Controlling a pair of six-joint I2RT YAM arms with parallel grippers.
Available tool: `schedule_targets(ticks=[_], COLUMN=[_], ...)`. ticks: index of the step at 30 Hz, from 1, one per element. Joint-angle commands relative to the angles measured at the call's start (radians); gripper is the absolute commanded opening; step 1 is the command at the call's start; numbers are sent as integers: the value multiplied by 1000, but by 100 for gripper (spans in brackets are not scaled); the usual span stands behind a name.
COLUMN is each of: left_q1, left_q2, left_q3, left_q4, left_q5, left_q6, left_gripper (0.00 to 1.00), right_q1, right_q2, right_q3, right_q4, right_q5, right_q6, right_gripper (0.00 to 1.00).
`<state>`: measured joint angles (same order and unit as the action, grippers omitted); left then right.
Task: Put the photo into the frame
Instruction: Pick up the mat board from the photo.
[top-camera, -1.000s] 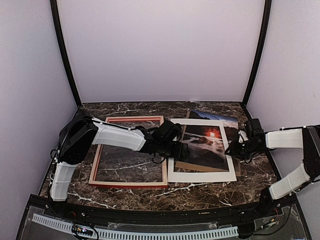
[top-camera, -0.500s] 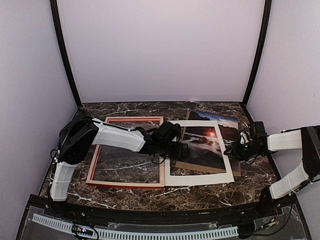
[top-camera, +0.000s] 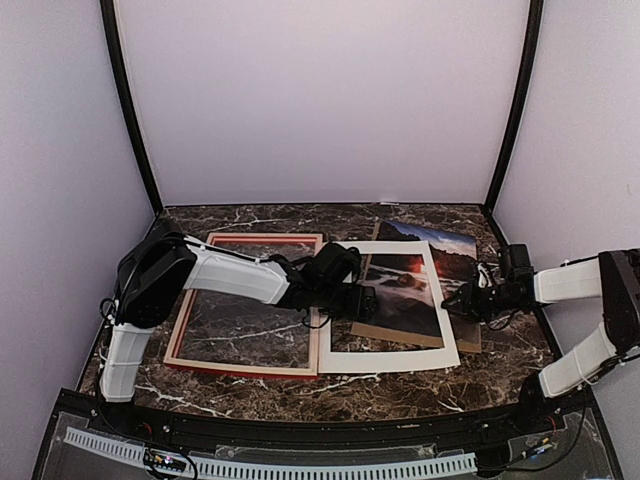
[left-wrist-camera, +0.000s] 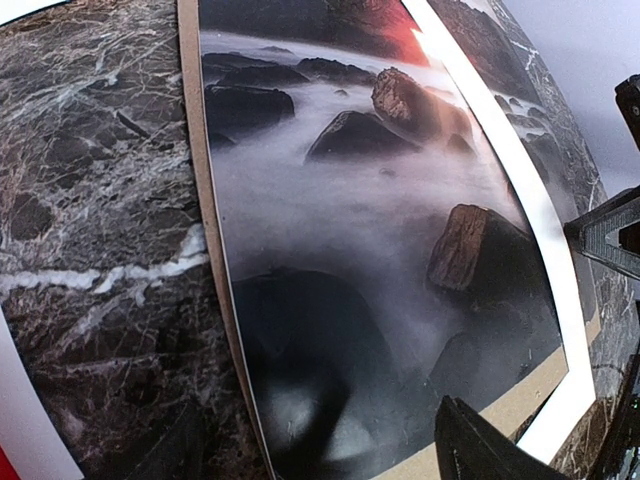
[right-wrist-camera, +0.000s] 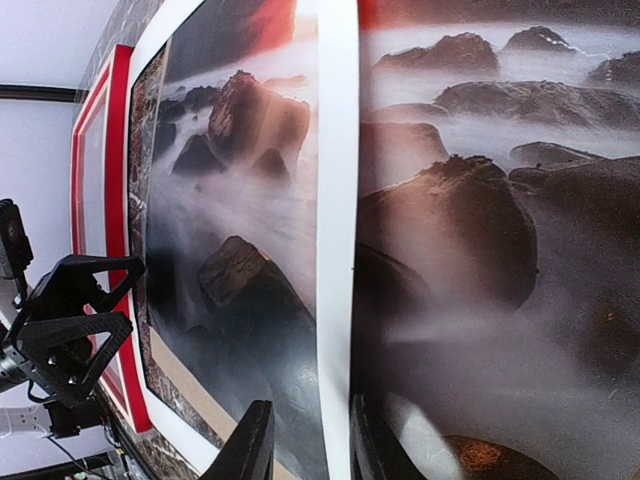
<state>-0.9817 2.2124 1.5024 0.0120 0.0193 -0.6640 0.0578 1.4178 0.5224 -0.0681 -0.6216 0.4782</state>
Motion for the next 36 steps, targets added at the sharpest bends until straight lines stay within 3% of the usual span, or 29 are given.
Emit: schedule_targets(ticks=[1,8,21,36], left_q1=[5,3,0,-8], left_q2=[69,69,69,69], left_q3=[-64,-64,-61,-70], left_q4=[-148,-116,-93,-72], left_q5=[53,90,121,139], left_q6=[-28,-31,-20,-17], left_gripper=[83,83,82,82], right_q1=[-3,-3,10,29], right_q2=[11,32,87,136], right_q3=[-15,-19,2,7], right_q4=[46,49,31,138], right_q5=[-83,-135,-83,-189], right_q6=[-4,-29,-60,-25], right_gripper=[26,25,23,21])
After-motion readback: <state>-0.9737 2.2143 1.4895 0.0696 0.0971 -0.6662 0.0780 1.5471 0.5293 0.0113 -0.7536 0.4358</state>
